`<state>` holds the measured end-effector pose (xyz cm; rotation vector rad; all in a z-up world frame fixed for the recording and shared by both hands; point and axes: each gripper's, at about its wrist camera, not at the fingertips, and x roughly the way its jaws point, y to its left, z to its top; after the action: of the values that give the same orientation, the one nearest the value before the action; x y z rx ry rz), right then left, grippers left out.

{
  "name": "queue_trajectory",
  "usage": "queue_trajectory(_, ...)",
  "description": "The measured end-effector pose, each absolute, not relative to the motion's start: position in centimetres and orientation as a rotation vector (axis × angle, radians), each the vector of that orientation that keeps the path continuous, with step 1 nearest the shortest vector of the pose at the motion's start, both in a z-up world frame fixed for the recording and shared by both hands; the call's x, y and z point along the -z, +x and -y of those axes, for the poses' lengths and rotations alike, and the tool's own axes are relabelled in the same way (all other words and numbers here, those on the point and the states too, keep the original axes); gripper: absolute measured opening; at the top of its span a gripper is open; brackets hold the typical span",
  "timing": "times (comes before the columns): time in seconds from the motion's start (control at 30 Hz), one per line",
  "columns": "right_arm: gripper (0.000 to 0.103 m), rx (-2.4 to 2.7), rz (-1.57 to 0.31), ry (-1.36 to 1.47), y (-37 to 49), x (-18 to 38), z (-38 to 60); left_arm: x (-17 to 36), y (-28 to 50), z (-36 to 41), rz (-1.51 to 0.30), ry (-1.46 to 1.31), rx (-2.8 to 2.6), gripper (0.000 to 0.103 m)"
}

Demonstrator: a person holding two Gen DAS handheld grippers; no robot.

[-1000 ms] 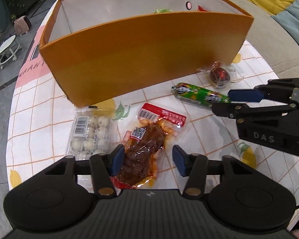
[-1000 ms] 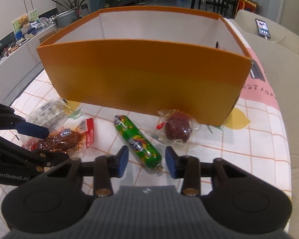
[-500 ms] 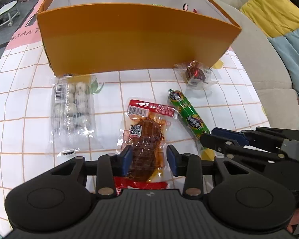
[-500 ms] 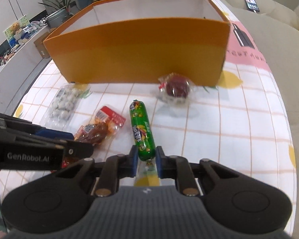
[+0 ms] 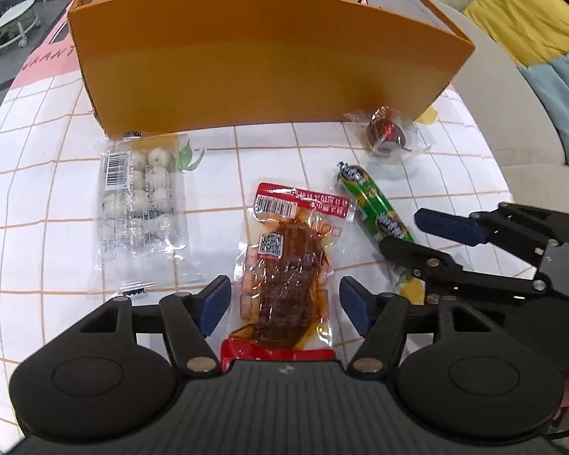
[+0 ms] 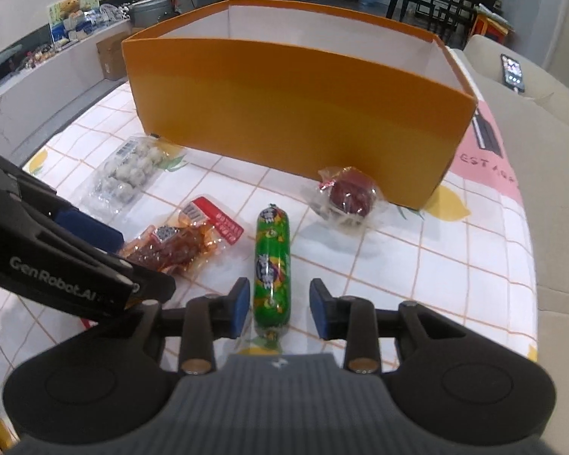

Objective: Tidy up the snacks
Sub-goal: 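Grasp the braised meat pack with the left tool while the right tool grasps the green sausage stick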

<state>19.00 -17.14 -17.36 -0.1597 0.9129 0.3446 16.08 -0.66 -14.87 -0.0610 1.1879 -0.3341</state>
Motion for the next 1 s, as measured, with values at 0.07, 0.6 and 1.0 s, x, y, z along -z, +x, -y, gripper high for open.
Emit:
queue_trajectory(0.07, 0.032, -0.357, -0.92, -0.136, 19.6, 17.6, 17.5, 14.9, 16.0, 0.9, -1.181, -0.05, 0.334, 0.077)
queue_trajectory(0.6, 0.025, -0.358, -0.909, -0.177, 20.5, 18.7, 17.5, 14.9, 15.9, 2.4, -1.118, 0.05, 0.36, 0.079)
queue_trajectory(1.0, 0.022, -0.319, -0.952, -0.162, 19.4, 18.3, 17.7, 15.3, 14.5, 4.1, -1.053, 0.201, 0.356, 0.069)
